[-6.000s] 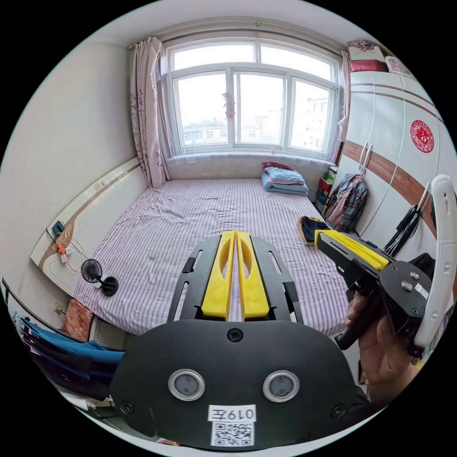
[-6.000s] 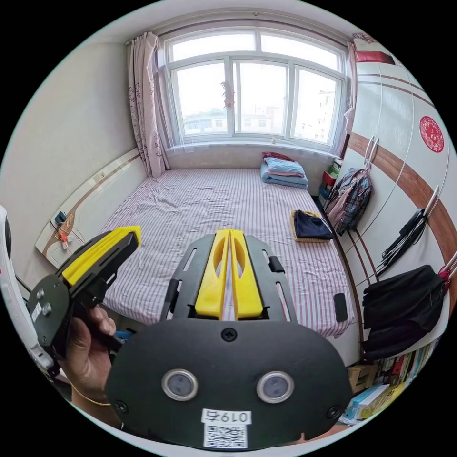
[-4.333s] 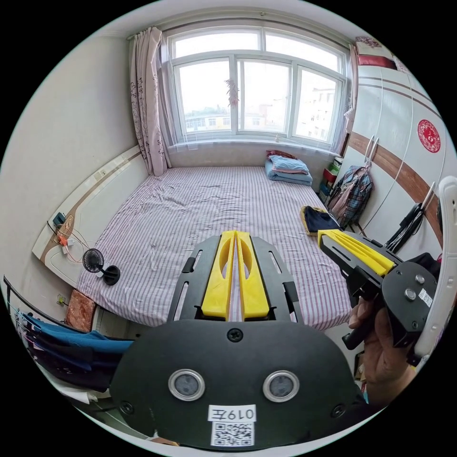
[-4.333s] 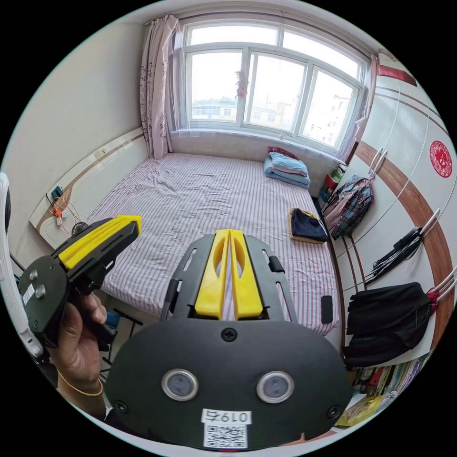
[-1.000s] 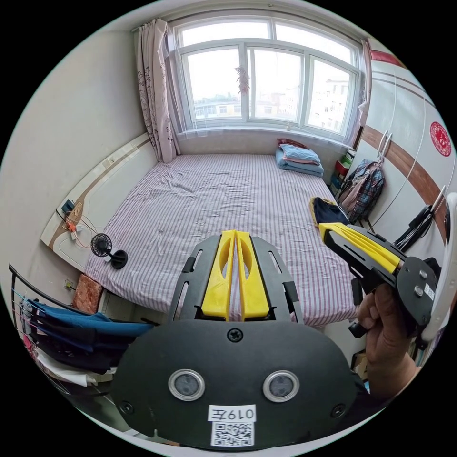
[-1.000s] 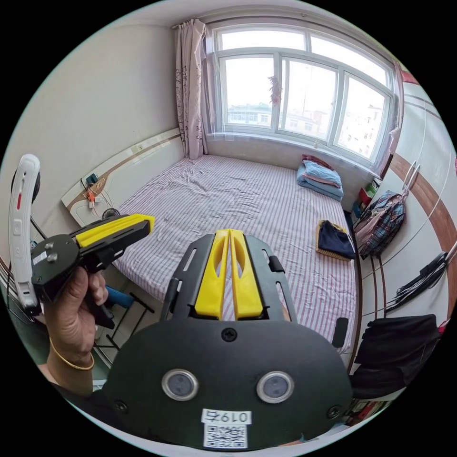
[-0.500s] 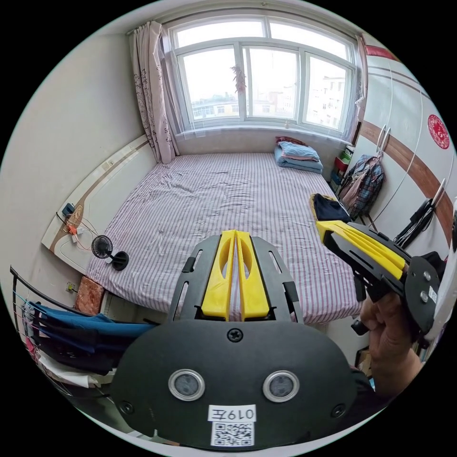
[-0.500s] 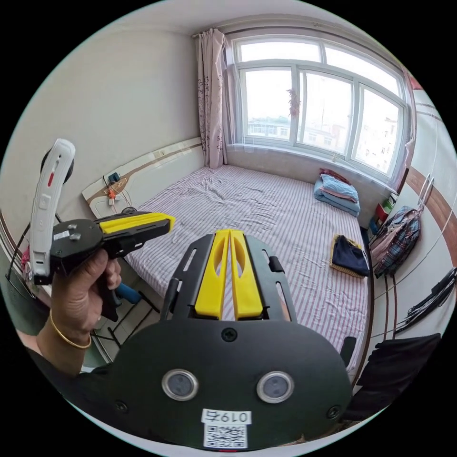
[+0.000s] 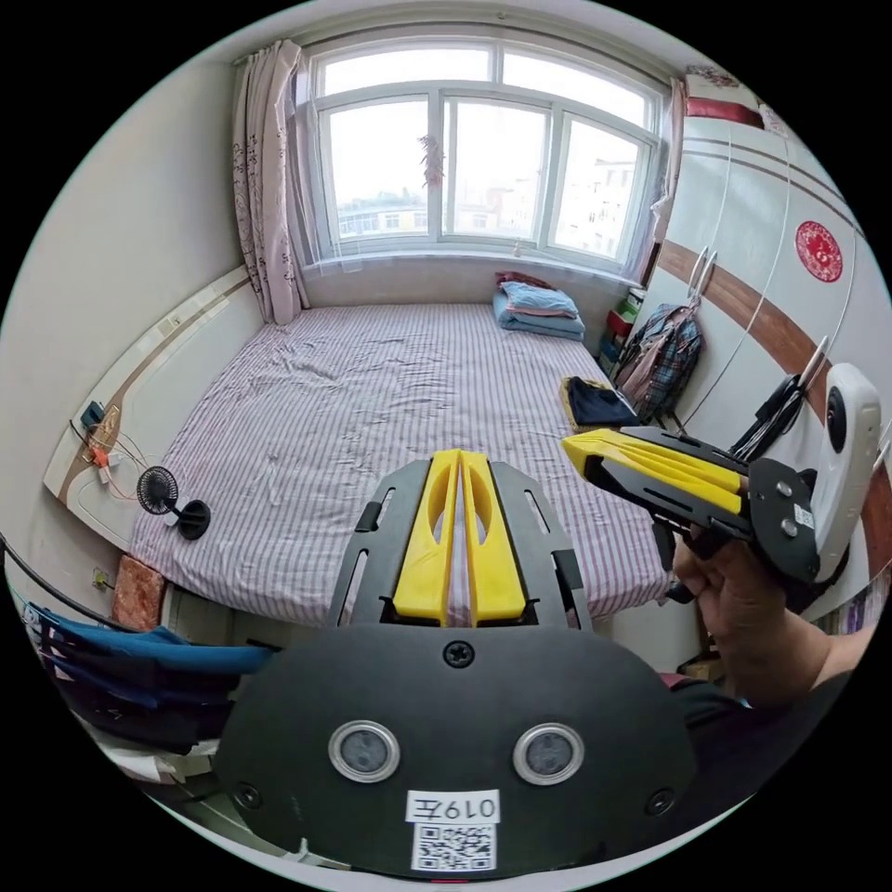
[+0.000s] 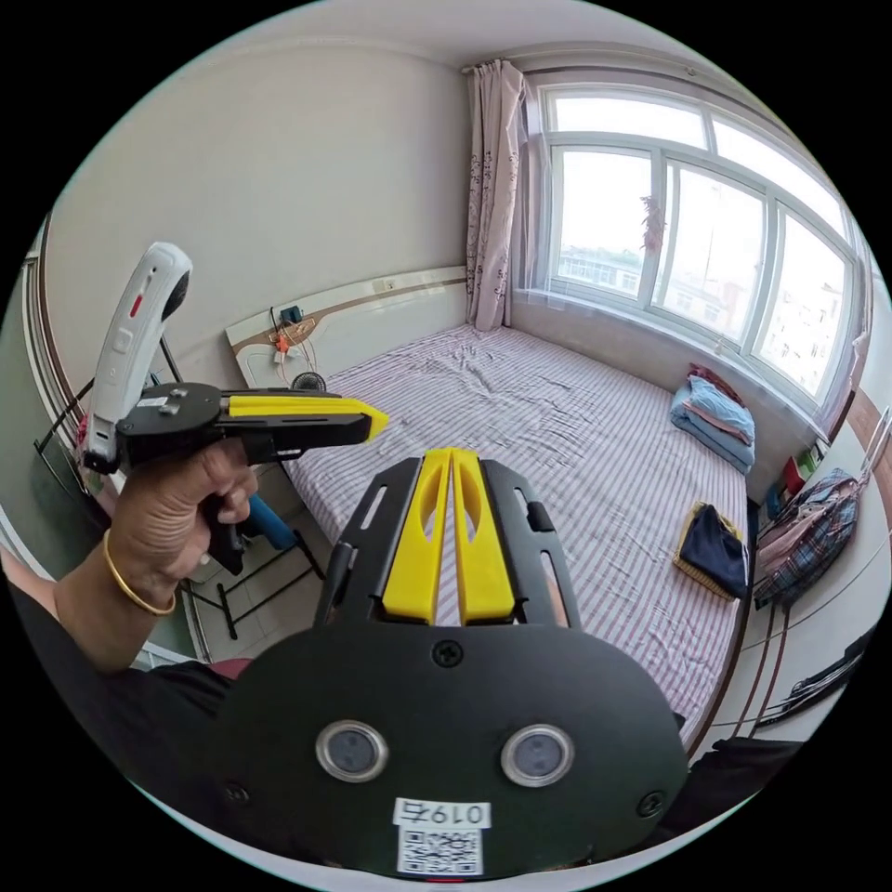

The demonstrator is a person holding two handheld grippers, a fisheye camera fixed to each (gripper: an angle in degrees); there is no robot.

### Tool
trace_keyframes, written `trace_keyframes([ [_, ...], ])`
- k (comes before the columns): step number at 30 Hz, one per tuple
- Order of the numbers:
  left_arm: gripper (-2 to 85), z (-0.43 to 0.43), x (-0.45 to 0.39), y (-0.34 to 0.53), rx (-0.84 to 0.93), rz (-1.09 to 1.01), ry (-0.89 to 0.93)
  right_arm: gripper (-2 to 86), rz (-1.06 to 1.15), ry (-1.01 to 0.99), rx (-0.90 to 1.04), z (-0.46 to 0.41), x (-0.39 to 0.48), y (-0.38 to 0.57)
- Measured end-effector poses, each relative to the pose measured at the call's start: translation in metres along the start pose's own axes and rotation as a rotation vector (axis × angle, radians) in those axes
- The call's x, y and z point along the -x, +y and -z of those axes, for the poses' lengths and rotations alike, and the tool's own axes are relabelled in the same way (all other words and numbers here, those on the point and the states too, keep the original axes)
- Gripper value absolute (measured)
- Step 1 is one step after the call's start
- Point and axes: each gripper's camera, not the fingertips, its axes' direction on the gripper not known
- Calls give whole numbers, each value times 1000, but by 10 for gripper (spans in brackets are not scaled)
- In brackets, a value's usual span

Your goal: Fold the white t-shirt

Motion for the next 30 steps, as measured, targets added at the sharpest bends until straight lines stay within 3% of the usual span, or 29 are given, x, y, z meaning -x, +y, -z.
trace_keyframes([
  [6,7,42,-21,27,-118,-60,-210,-8,58,-63,-102,9,2,5],
  [13,10,87,-29,53,-188,-121,-155,0,172,-162,-150,11,11,6],
  [30,11,187,36,157,-102,63,-218,13,310,-556,-68,-51,89,-12],
])
